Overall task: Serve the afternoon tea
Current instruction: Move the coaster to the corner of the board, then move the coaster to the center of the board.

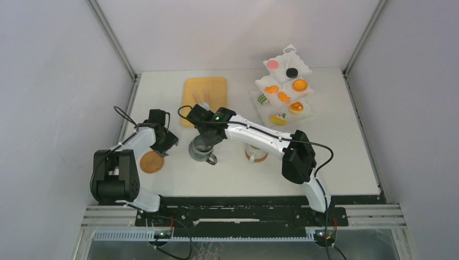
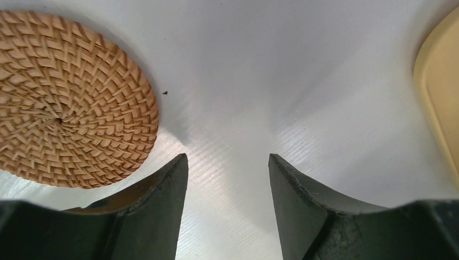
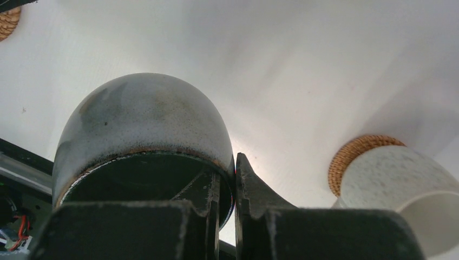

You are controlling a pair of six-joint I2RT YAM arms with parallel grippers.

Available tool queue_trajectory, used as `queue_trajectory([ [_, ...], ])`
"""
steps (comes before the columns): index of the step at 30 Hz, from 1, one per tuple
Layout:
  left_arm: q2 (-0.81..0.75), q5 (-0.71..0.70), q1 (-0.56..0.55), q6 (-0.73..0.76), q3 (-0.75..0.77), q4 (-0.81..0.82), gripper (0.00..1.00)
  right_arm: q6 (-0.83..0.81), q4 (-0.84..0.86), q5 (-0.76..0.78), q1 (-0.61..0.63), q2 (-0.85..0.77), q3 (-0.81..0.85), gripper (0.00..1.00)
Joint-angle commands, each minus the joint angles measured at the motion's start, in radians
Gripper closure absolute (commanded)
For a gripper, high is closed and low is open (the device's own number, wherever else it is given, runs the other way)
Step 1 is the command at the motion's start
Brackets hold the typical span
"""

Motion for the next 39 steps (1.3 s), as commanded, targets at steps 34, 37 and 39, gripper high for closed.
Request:
queue_trajectory([
  [34,-0.108,-0.009,0.188,-0.101,-0.22,0.101,0.41,-0.016,-0.068,0.01,-0.011,-0.094,0.166,1.0],
  [37,-0.1,-0.041,0.118,-0.074,-0.186,0.071,0.43,-0.015,-0.074,0.014,-0.021,-0.105,0.158,1.0],
  [39,-0.085,-0.049,0.077,-0.072,-0.164,0.055,0.43,-0.016,-0.075,0.014,-0.031,-0.115,0.147,1.0],
])
